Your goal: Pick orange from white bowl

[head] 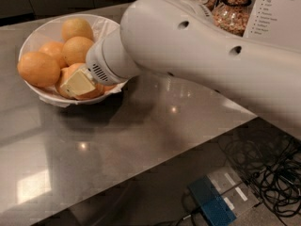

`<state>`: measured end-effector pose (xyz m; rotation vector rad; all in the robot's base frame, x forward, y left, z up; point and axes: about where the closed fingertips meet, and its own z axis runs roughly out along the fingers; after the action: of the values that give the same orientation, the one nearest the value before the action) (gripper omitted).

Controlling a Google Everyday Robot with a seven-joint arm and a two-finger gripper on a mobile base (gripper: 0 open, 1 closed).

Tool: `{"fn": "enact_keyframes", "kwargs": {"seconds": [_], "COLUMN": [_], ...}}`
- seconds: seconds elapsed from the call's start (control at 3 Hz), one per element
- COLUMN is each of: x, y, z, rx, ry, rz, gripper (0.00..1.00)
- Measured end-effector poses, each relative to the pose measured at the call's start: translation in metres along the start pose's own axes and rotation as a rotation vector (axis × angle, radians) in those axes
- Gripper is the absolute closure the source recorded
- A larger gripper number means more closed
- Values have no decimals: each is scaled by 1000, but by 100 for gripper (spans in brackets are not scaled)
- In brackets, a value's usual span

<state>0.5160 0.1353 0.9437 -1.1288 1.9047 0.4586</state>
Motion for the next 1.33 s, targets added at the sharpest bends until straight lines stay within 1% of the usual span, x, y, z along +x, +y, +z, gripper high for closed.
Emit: {"fn": "enact_keyframes", "kwargs": {"seconds": [0.33, 0.67, 1.0, 1.33], "x": [5, 18, 25, 25], "y": [8, 5, -1, -2], "z": [14, 28, 38, 37], "rx": [-32, -37, -29, -24], "ry": [17, 55, 80, 81], "rz": [5, 17, 19, 20], "gripper": [28, 26, 26, 45]}}
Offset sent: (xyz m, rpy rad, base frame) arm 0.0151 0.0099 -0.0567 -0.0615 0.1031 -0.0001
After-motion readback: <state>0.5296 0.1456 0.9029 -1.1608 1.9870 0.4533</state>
